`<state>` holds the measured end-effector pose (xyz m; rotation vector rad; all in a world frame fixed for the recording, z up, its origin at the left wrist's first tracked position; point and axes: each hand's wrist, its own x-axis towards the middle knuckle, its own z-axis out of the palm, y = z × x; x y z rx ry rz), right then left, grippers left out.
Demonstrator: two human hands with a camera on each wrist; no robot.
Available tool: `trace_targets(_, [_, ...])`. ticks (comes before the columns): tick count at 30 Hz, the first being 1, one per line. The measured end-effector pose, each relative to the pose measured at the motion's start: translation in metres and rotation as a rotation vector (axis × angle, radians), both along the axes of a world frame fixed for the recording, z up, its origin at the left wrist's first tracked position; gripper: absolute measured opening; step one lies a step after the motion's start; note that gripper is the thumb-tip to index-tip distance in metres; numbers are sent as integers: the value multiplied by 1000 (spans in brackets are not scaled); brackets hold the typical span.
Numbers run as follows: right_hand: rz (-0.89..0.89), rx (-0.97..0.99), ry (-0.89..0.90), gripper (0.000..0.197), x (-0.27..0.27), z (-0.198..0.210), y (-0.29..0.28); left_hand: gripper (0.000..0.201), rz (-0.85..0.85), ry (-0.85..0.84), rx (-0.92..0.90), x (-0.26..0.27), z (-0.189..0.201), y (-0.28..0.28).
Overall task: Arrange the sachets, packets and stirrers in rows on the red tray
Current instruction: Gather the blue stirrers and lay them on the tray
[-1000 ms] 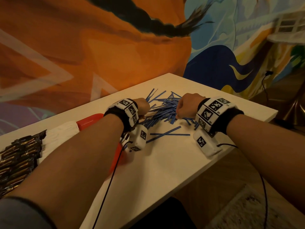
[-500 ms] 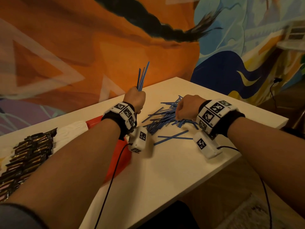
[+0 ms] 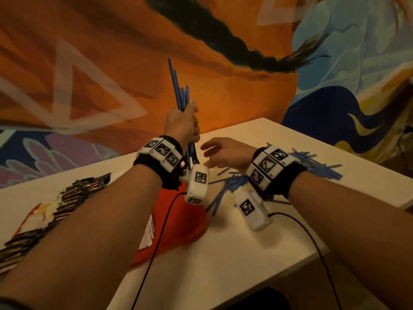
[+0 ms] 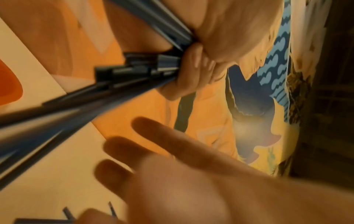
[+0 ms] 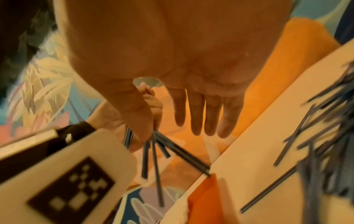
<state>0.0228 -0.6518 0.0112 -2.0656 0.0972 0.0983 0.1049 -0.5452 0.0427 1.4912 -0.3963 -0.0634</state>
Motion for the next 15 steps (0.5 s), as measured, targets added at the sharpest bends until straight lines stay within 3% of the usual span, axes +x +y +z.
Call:
trace_targets(4, [74,201,85,53,10,1,33,37,4,36,-119,-1,10,25])
trace_targets(8, [187,255,143,31,14,5,59,41,27,36,-209,-1,13,50])
trace_targets(11, [251,253,122,42,19,8,83,43,30,47,-300,0,15,66])
trace_targets(15, [238,182,100,3,24,14,110,44,62,59,-367,1,15,88])
